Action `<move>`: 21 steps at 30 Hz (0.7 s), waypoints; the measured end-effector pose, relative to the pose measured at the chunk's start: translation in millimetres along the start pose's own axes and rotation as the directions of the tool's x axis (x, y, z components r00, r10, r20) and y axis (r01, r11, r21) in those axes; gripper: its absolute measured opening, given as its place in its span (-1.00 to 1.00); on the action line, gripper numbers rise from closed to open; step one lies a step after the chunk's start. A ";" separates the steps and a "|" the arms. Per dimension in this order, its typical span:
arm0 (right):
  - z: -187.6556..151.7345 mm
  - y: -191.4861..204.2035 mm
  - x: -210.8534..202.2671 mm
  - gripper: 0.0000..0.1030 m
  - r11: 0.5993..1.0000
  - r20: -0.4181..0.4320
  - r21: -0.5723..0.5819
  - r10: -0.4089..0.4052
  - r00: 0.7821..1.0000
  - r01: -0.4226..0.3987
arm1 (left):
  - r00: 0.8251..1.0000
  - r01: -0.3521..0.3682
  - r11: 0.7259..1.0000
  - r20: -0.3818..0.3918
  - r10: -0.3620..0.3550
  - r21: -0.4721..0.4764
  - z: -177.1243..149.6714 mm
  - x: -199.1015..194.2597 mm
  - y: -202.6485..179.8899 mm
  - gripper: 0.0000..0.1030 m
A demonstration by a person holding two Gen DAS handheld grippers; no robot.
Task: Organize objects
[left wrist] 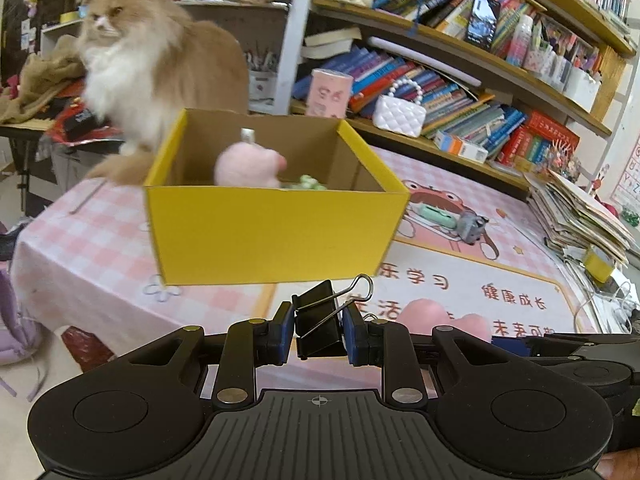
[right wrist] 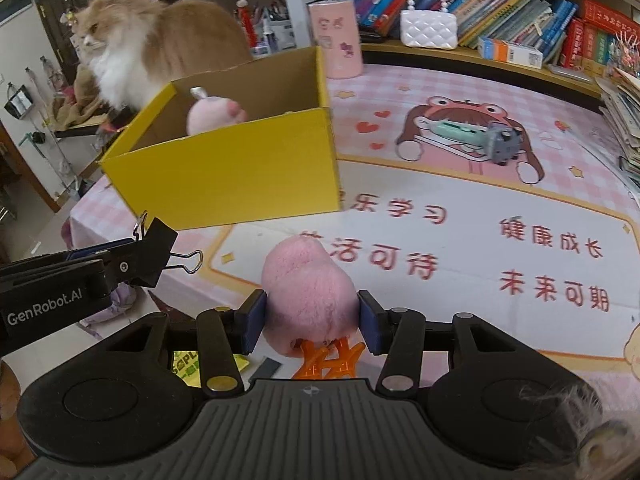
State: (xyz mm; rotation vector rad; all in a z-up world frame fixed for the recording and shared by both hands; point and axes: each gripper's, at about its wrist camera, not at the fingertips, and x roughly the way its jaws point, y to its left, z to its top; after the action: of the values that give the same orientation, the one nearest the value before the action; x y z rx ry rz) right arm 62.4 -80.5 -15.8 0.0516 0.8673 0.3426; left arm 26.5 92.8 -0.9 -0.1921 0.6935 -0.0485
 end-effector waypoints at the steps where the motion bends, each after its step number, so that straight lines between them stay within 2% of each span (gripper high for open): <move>1: -1.2 4.8 -0.8 -0.10 1.000 0.003 -0.003 0.001 1.000 -0.001 | 1.000 -0.002 1.000 0.005 0.002 0.000 -0.8 -3.6 4.1 -0.54; 14: -3.5 55.6 -8.1 -0.10 0.999 0.044 -0.042 0.003 0.999 -0.001 | 0.998 -0.013 1.000 0.064 0.014 -0.025 -5.8 -35.6 44.2 -0.54; 21: 13.7 58.8 -9.7 -0.10 0.999 0.098 -0.042 -0.026 0.995 0.030 | 0.995 -0.011 0.999 0.102 0.014 -0.030 8.2 -35.6 53.4 -0.54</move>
State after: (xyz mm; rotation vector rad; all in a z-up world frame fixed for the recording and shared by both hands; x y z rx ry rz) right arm 50.9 -26.8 11.0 0.0160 0.7629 0.3296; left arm 3.3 150.4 17.5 -0.2167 0.5931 -0.0165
